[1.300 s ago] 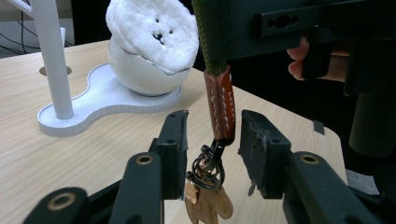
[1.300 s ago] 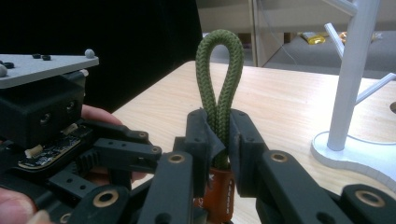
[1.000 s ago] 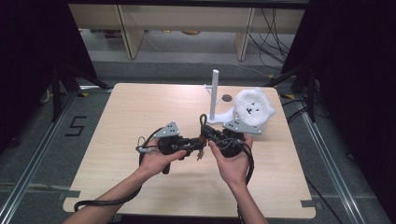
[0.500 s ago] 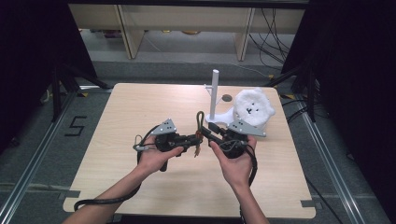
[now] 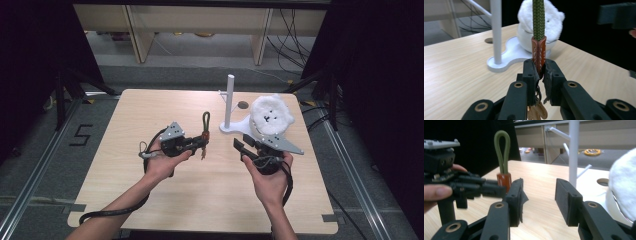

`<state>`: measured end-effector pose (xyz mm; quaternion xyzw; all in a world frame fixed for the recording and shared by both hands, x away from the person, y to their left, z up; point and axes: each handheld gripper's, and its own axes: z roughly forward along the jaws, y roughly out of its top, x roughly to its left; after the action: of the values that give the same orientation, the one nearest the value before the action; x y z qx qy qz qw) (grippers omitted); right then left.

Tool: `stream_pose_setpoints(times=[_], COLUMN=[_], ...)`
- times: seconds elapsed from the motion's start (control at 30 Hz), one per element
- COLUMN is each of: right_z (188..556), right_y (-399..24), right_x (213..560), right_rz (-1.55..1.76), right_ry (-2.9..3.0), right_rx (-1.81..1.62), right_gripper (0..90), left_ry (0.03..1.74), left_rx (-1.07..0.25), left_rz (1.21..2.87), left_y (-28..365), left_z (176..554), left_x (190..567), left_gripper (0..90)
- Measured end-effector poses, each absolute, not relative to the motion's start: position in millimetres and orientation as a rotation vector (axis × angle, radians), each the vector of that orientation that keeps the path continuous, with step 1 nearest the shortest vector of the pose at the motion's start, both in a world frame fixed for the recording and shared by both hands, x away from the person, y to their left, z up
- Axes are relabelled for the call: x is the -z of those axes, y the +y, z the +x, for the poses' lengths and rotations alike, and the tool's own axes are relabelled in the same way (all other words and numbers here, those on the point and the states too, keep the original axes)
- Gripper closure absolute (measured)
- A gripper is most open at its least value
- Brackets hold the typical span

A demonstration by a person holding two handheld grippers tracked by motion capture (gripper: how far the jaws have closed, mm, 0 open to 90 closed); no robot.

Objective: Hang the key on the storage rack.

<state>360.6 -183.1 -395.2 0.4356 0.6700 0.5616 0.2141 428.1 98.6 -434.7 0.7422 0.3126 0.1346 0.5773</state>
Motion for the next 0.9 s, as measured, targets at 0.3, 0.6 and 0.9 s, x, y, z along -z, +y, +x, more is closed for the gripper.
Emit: stream_pose_setpoints(times=[0.3, 0.6, 0.9], right_z=[354, 351, 345], right_y=[-201, -207, -210], right_x=[412, 421, 432], right_rz=[1.224, 1.228, 1.29], right_ry=[1.85, 1.859, 1.858], right_rx=[-1.49, -1.467, -1.473], right_gripper=[58.4, 55.9, 56.0], left_ry=[0.819, 0.854, 0.887], left_rx=[-0.389, -0.456, -0.484], left_rz=[1.739, 1.748, 1.756], left_y=[102, 98, 88], left_z=[445, 455, 469], left_x=[436, 433, 427], left_gripper=[79.6, 79.5, 79.5])
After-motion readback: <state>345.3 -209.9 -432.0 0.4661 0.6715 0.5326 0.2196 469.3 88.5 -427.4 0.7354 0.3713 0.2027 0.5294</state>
